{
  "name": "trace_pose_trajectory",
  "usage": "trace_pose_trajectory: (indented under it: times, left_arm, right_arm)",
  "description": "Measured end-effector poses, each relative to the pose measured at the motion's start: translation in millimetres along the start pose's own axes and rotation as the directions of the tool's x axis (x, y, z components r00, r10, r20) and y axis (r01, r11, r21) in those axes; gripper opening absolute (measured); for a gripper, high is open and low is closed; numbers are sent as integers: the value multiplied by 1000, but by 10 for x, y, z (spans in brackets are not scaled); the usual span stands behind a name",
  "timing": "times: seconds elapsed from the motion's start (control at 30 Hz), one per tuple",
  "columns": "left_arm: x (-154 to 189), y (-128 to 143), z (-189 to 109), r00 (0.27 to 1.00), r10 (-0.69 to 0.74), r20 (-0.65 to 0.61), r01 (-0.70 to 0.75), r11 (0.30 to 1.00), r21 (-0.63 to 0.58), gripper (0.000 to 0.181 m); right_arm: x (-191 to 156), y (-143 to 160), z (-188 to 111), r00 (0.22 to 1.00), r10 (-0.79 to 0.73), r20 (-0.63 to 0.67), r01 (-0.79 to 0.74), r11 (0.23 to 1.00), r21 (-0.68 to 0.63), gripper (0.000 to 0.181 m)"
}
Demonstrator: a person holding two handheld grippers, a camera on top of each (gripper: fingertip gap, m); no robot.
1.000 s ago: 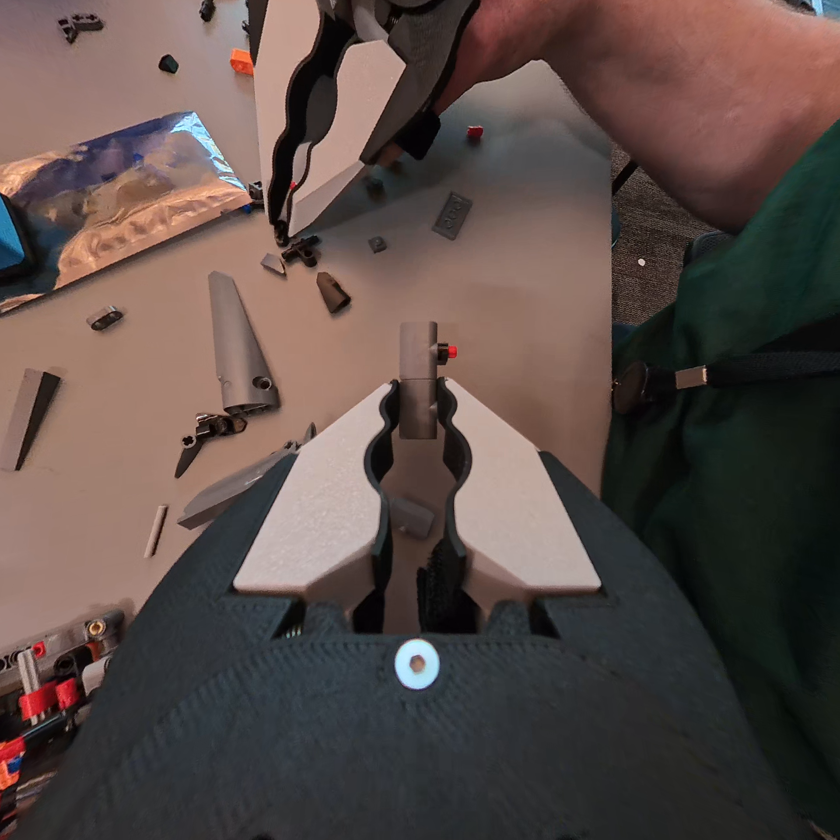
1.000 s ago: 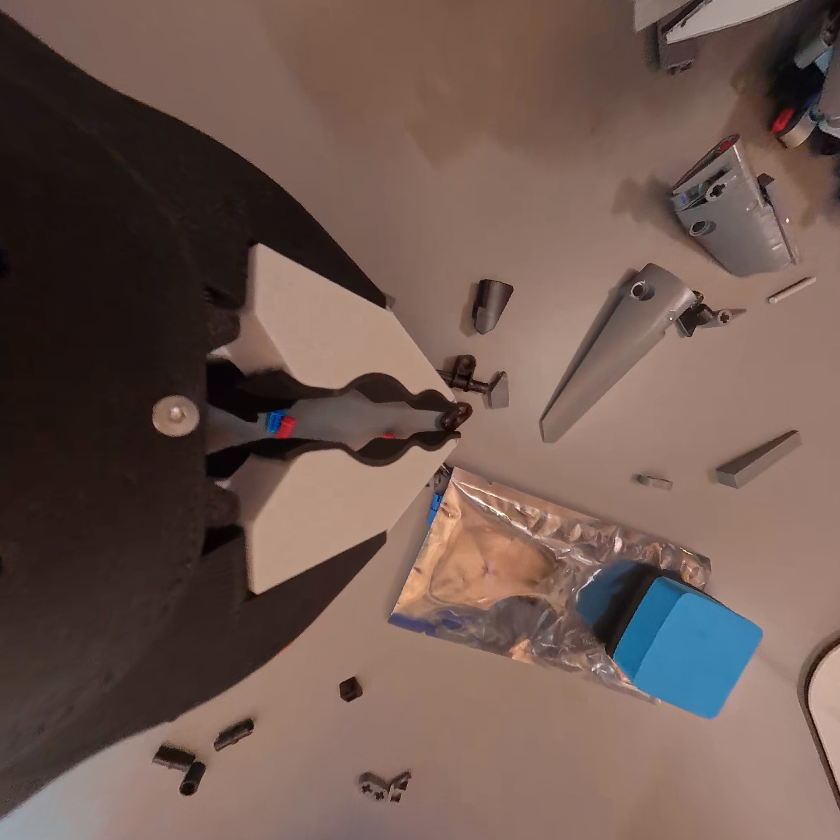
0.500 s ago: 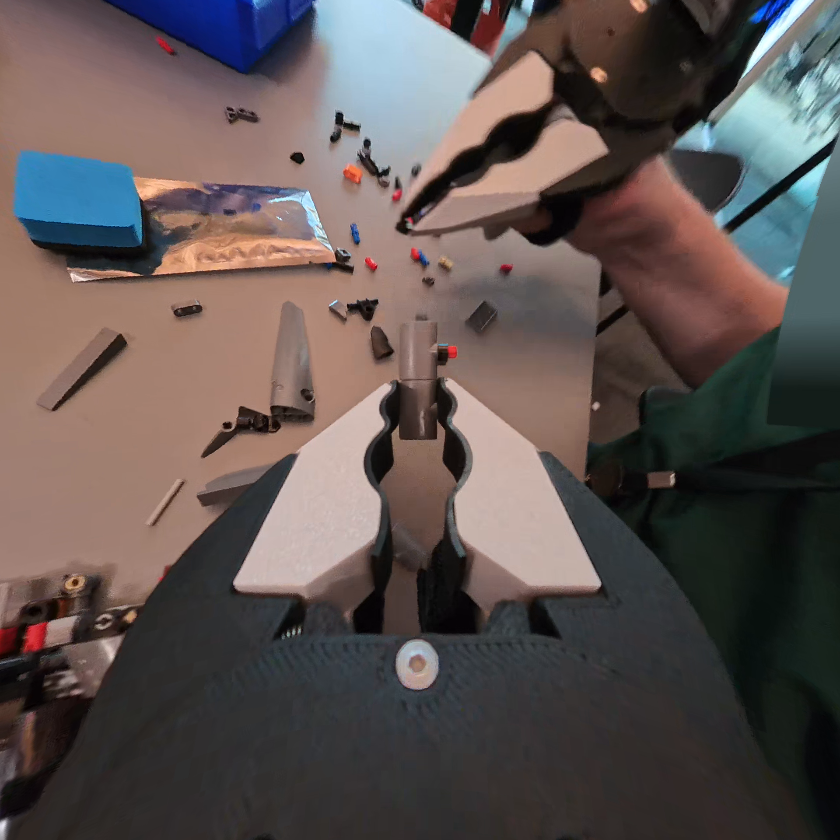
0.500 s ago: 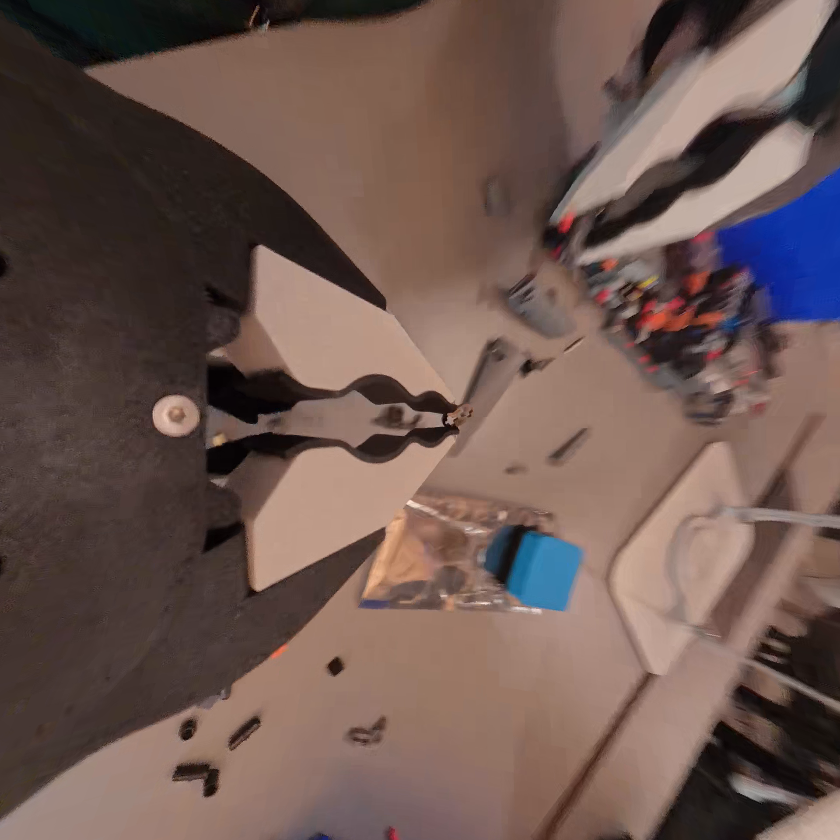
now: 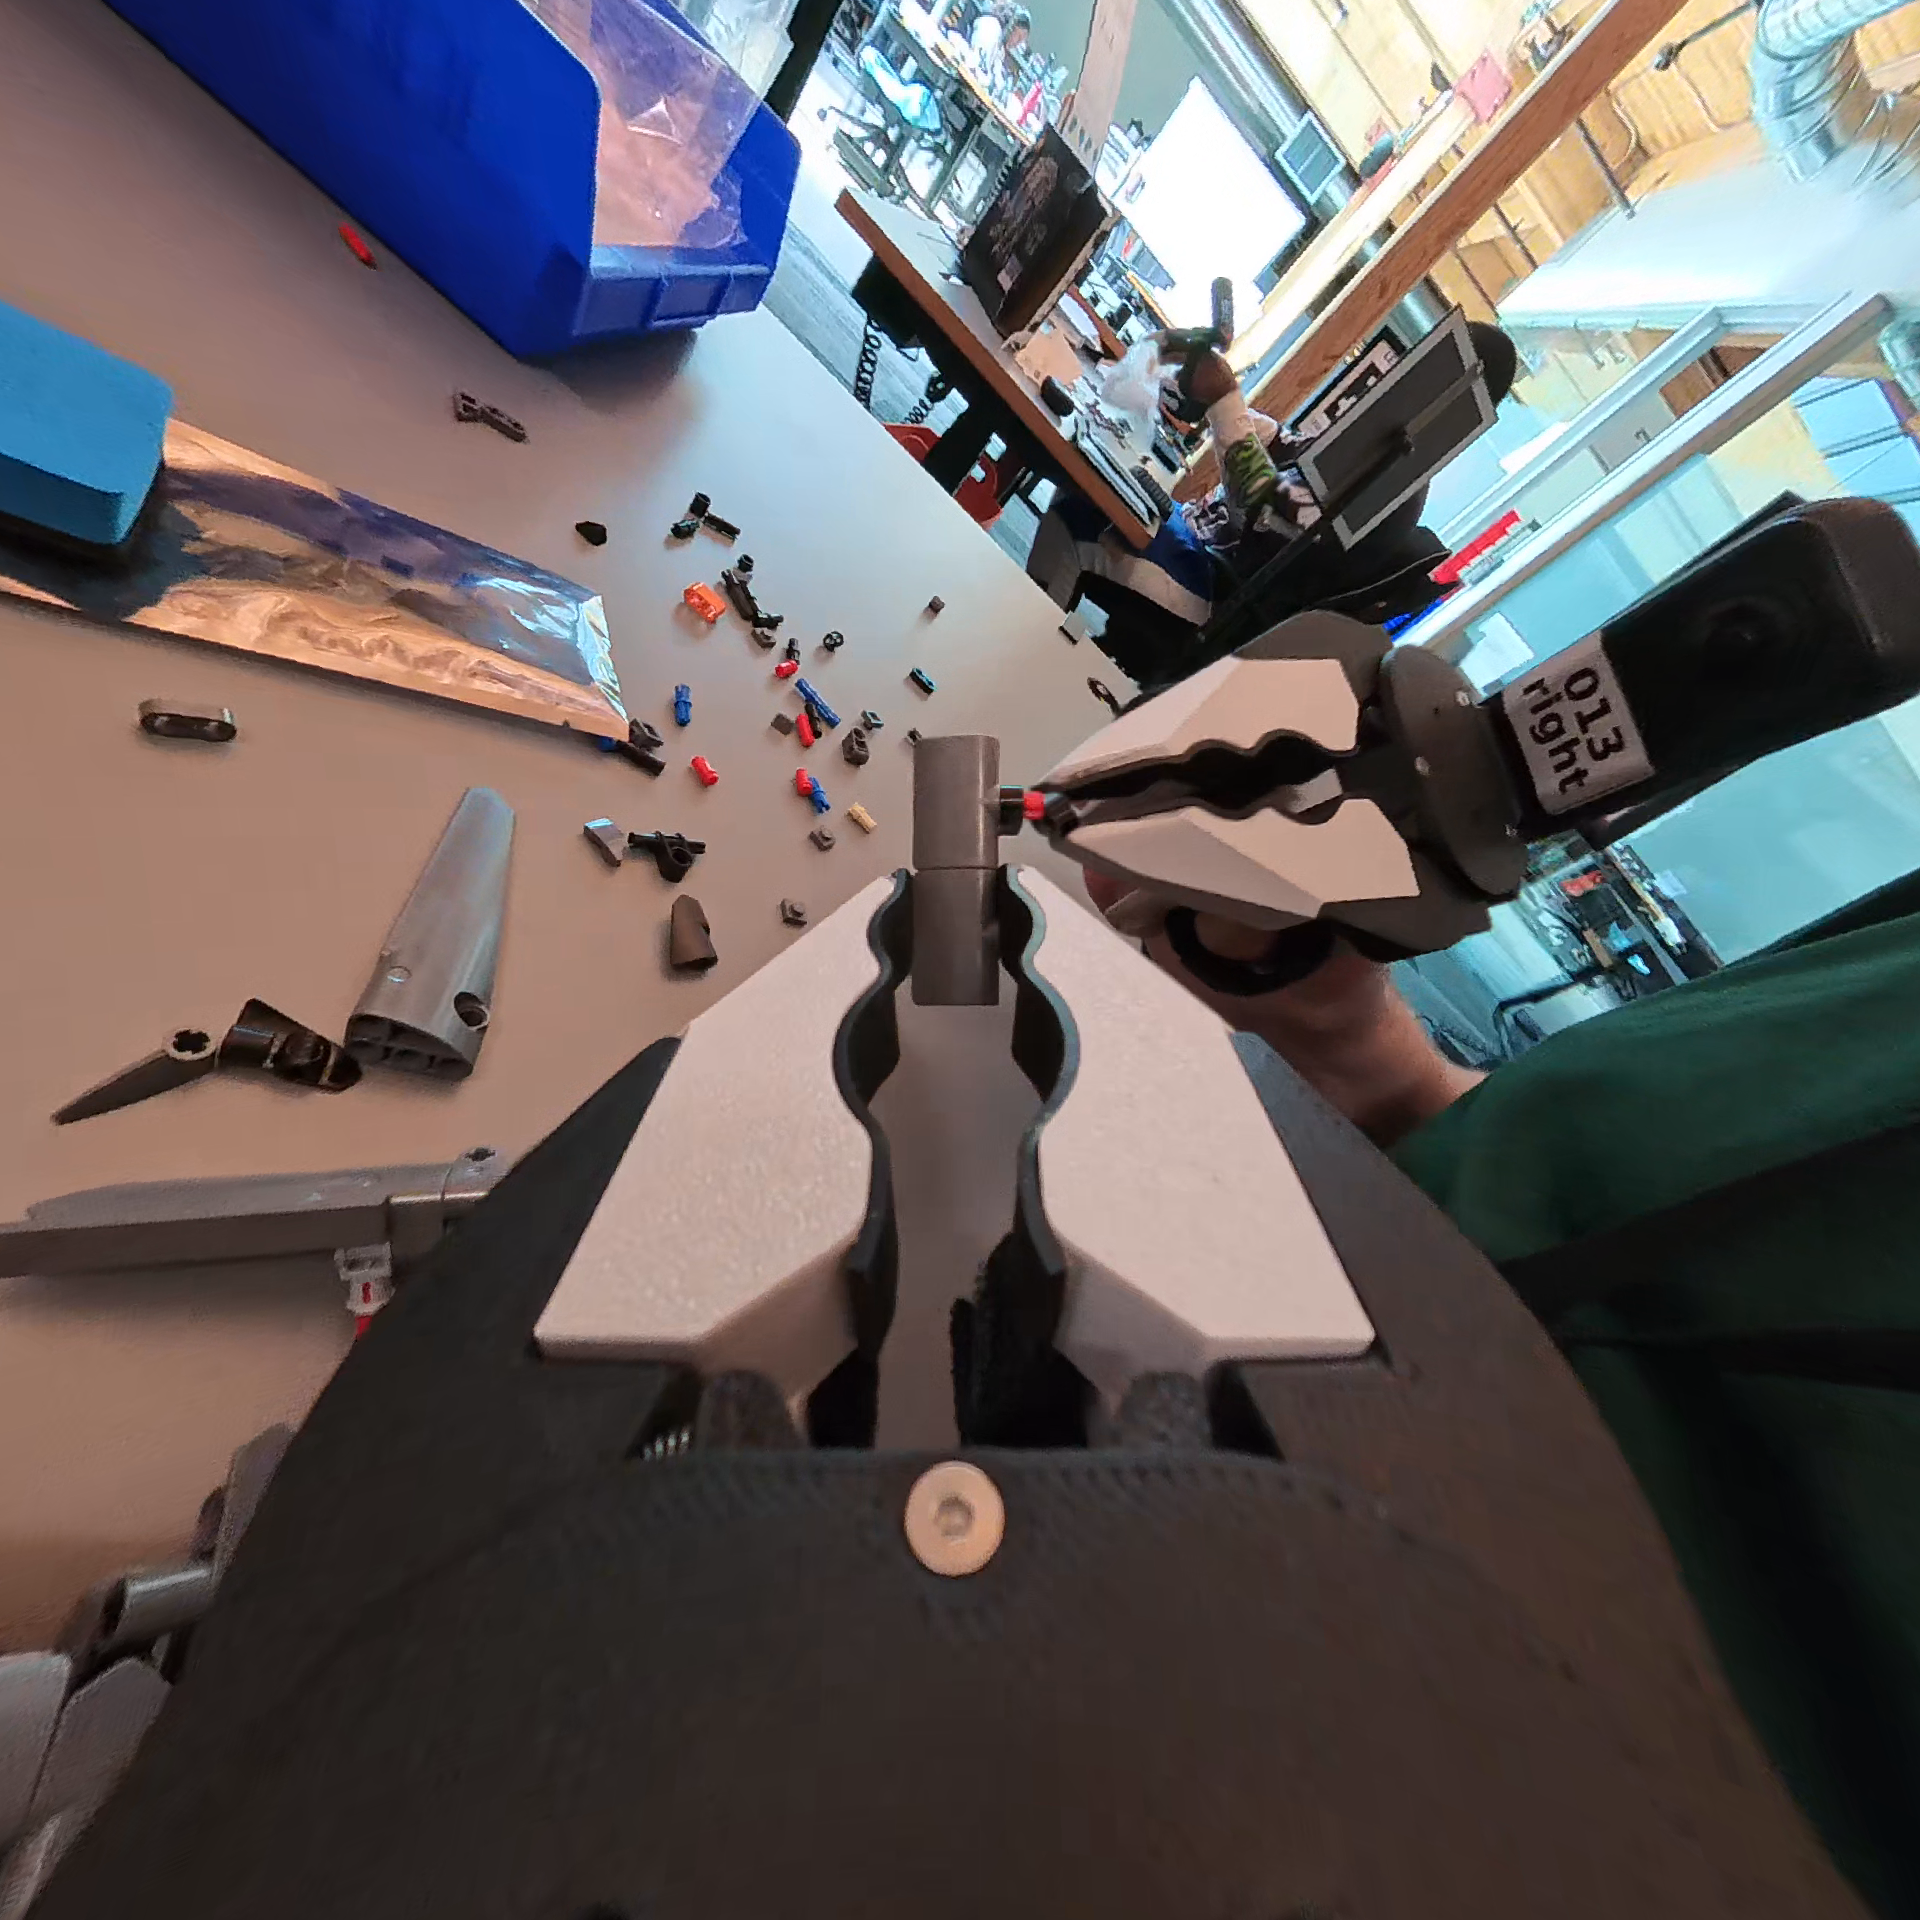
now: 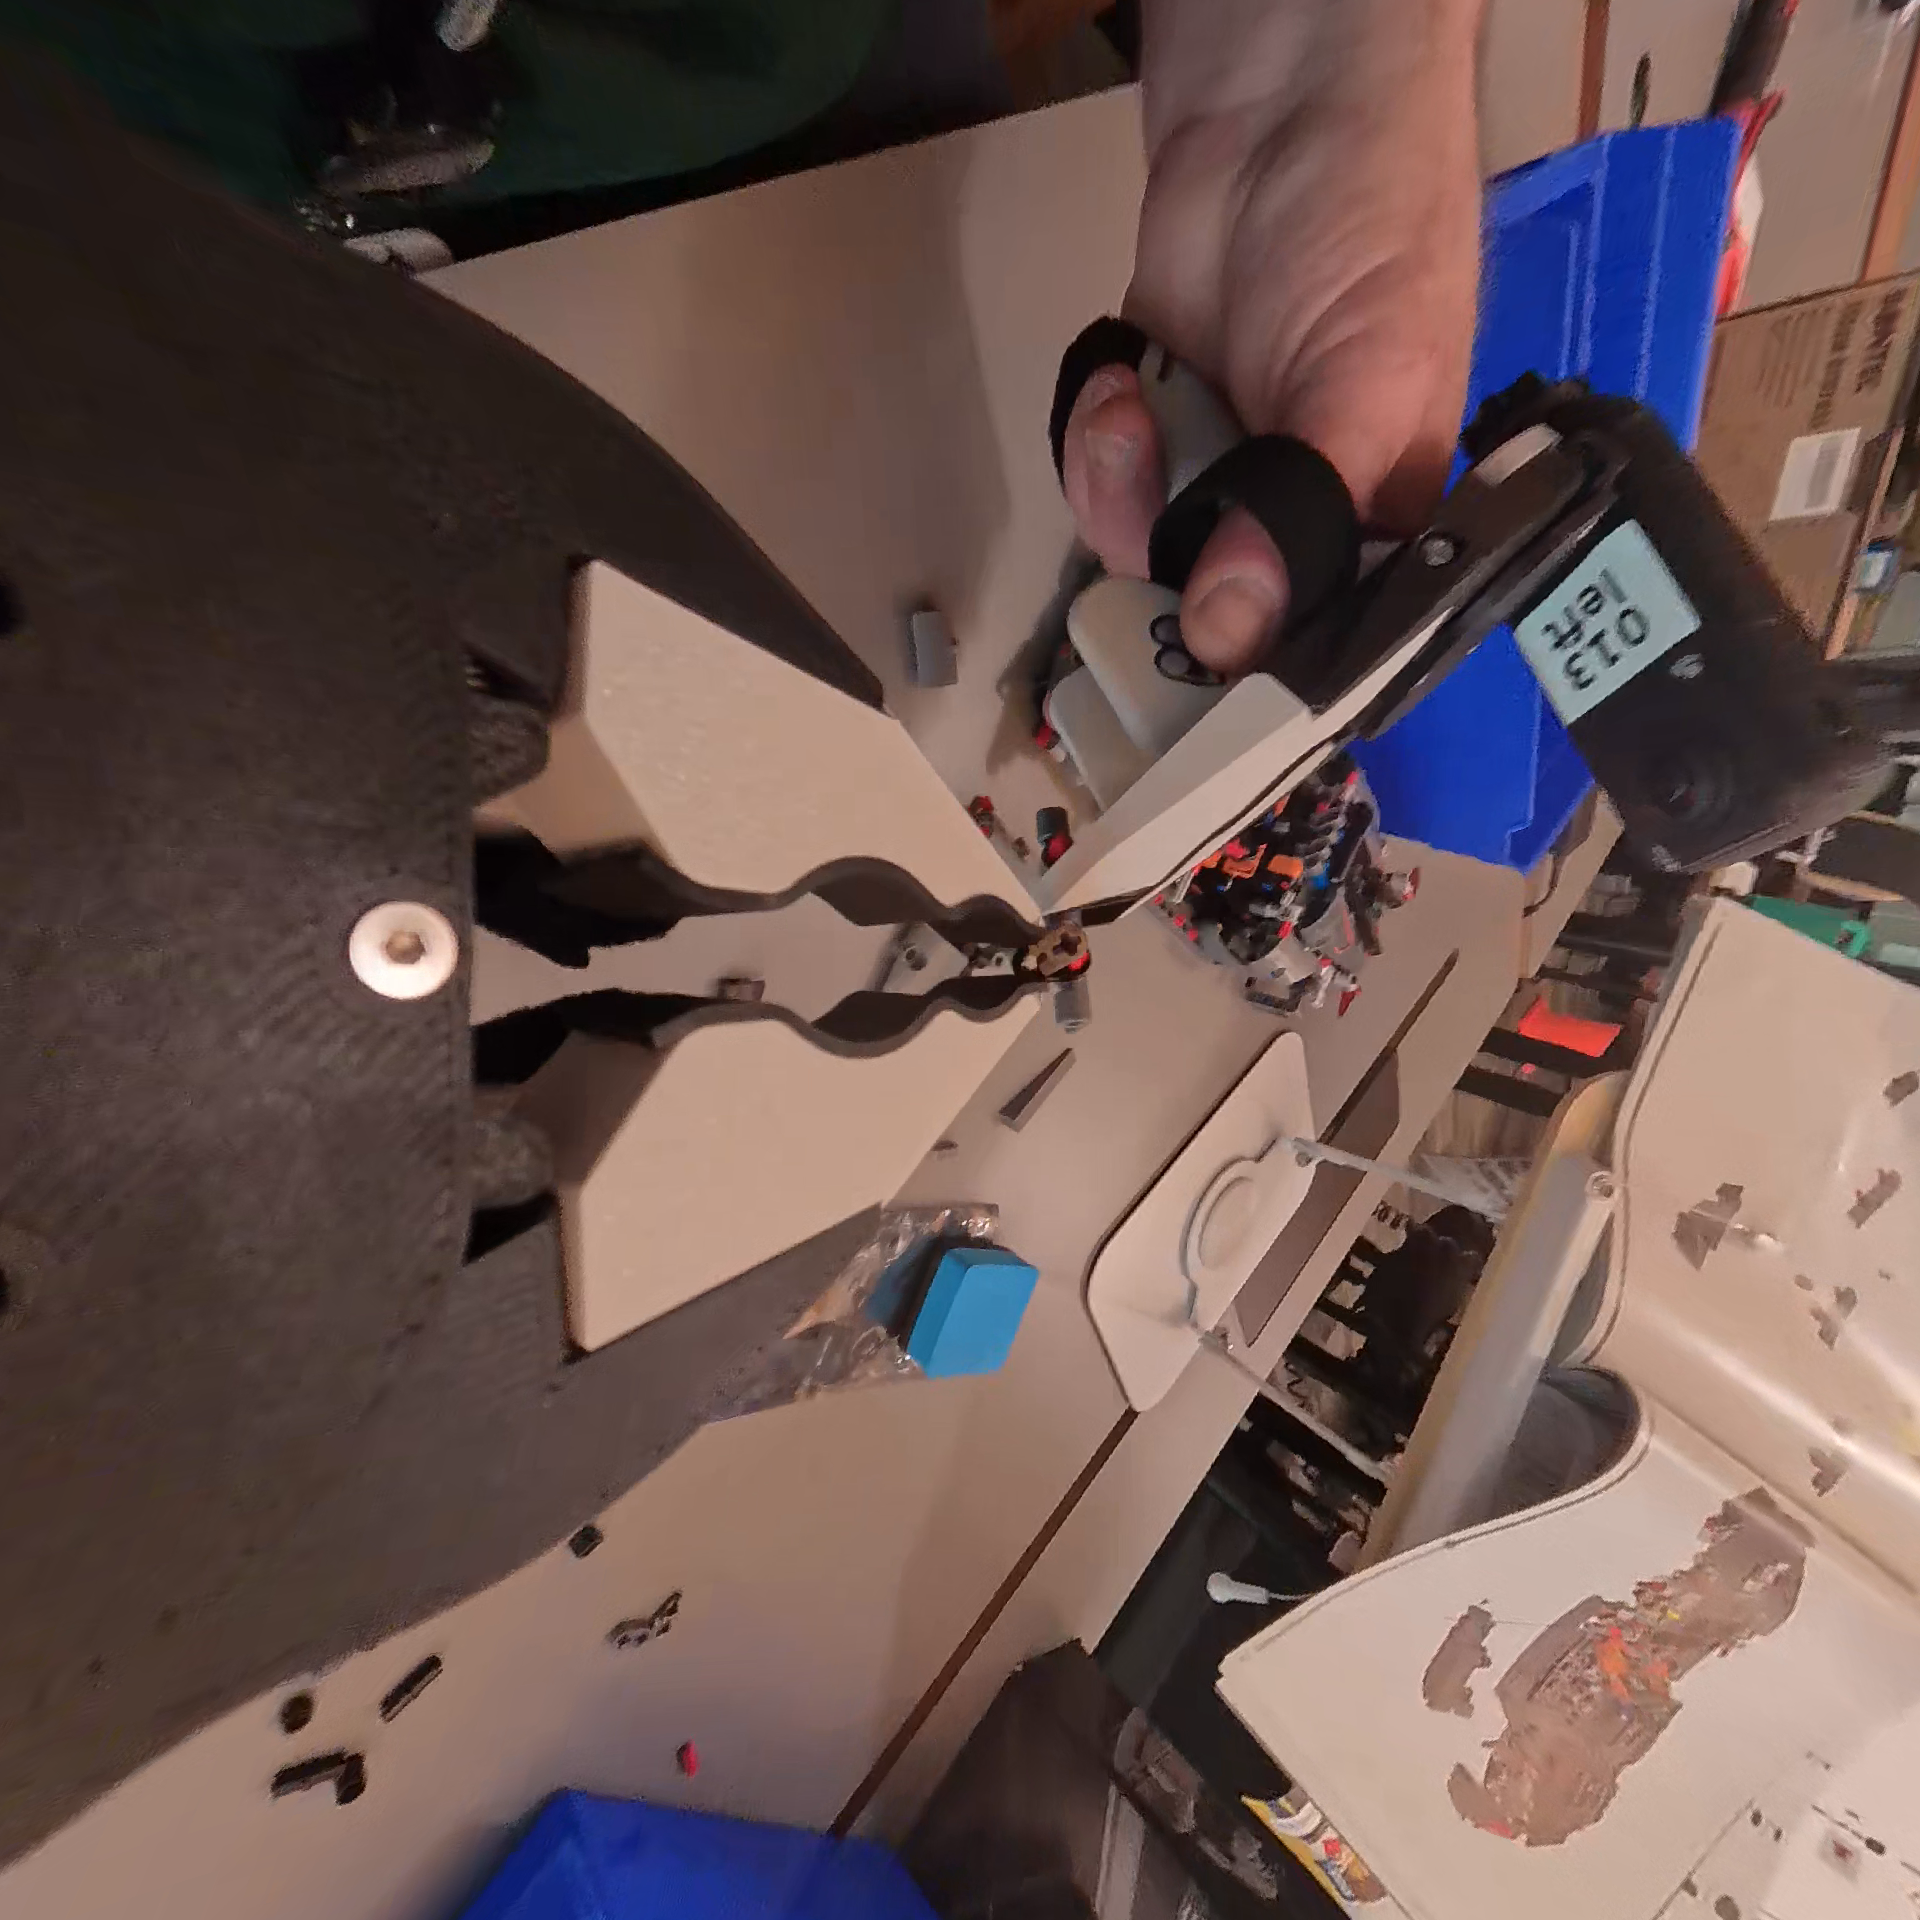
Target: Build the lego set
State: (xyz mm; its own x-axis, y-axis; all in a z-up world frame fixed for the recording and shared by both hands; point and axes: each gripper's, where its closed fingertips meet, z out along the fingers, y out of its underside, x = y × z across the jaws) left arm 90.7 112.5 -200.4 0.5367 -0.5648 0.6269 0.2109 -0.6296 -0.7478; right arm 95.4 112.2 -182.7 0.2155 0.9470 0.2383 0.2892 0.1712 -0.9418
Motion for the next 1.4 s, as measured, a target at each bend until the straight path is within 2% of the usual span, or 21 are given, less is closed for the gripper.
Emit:
trace_pose_trajectory:
  times: [0.2,0.63,1.03,1.23,1.4]
  left_arm:
    - [7,-29,53,1000,-5,25,4,999,52,13]
    - [-100,9,132,997,-6,74,2,999,52,13]
    - [-126,97,-103,982,62,179,-69,997,36,13]
    - [-107,189,-160,988,25,152,-32,999,44,13]
    - [-66,177,-215,993,5,119,-17,995,97,13]
  right_arm:
    - [46,-51,-33,999,35,-36,-33,998,61,0]
    - [108,102,56,998,26,-50,-26,1000,-1,0]
    - [-82,18,197,1000,-11,29,11,1000,-4,0]
    - [-194,37,203,999,-19,44,20,1000,-23,0]
    - [-248,-34,217,998,-38,49,38,999,-19,0]
